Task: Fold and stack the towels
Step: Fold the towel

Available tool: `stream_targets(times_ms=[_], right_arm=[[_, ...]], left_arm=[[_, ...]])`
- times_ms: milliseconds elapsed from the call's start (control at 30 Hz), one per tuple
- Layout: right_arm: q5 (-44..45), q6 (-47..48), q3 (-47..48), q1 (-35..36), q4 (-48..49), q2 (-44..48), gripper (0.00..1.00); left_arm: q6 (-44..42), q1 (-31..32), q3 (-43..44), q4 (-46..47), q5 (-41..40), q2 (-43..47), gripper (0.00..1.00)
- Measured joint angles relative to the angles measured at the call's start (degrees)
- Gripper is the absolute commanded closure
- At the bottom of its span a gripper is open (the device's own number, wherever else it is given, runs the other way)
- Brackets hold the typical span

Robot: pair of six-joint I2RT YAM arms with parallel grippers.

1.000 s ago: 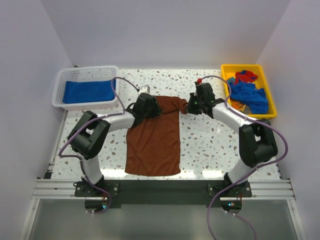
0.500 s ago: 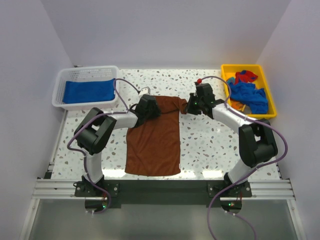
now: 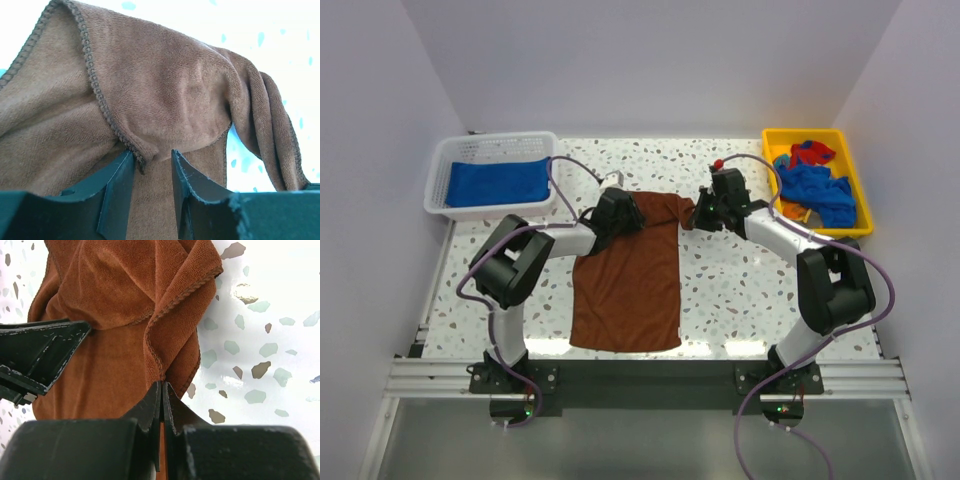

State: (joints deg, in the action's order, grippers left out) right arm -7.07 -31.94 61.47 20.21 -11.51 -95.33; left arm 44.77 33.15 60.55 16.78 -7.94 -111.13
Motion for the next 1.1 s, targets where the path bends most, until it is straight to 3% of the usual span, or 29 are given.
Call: stream_targets(times_ms=[467, 567, 800, 1100], right_arm=[[-0.02, -0.04, -0.09, 0.0, 0.52, -0.31, 1.0], [-0.09, -0.11, -0.09, 0.0, 0.83, -0.81, 1.0], [-0.09, -0.22, -0.11, 0.0, 0.85, -1.16, 1.0], [0.31, 0.07, 1.18, -0.17, -0.94, -1.16, 1.0]], left_arm=[[-0.44, 0.0, -0.39, 1.42, 0.66, -1.16, 0.64], [-0.96, 0.0, -0.44, 1.75, 0.66, -1.66, 0.69], [-2.4, 0.0, -0.44, 1.95, 0.24, -2.1, 0.97], [-5.62, -0.66, 3.06, -7.5, -0.57, 2.27, 1.0]])
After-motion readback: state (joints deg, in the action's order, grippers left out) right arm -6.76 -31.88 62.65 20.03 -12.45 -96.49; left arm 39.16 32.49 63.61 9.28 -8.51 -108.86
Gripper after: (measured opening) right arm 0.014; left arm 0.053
